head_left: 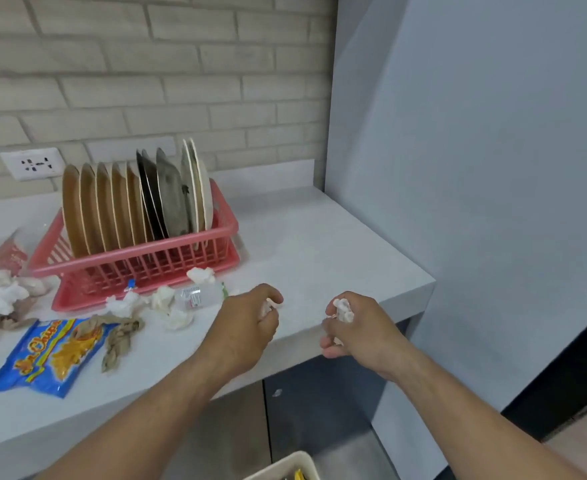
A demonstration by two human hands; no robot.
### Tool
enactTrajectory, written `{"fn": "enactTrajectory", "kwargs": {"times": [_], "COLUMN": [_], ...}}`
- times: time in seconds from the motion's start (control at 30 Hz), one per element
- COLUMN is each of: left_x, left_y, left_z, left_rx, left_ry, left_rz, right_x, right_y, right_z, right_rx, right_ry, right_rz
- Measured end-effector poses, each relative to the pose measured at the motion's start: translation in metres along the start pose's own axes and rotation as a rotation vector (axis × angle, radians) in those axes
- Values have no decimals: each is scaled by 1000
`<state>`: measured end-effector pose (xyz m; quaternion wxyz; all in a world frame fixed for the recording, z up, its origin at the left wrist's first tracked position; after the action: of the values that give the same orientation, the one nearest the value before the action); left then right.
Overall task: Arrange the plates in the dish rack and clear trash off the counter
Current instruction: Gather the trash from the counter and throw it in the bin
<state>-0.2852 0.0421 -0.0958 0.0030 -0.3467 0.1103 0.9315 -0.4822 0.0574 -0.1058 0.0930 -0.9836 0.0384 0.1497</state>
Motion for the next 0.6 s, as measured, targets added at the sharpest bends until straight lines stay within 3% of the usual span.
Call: {"fn": "enactTrajectory", "kwargs": {"times": [0.07,0.23,0.47,0.6], "left_x": [17,49,127,179], "left_y": [-20,-44,-80,-110], "left_z": [-9,-38,-143,-217], "left_rx": [-10,76,7,2], "left_ry": [15,130,327,427], "left_rz": [-61,-111,-459,-577], "right_x": [4,20,58,91], "right_y": [-9,-22,-29,-26], "right_z": [21,74,176,259], "right_rx": [36,-26,156,176], "right_ry": [-59,-313,-450,-553], "right_rz": [-39,57,-160,-177]}}
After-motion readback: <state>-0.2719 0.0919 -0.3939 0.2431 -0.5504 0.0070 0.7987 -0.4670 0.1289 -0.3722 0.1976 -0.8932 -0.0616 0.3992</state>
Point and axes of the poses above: each hand's wrist, its own y-axis towards the middle knuckle, its own x-axis out of the palm, z = x × y, the point moved 2 cm from there along y, towards the middle knuckle, and after that the axes turned 6 degrees about z, right-handed, at the moved point
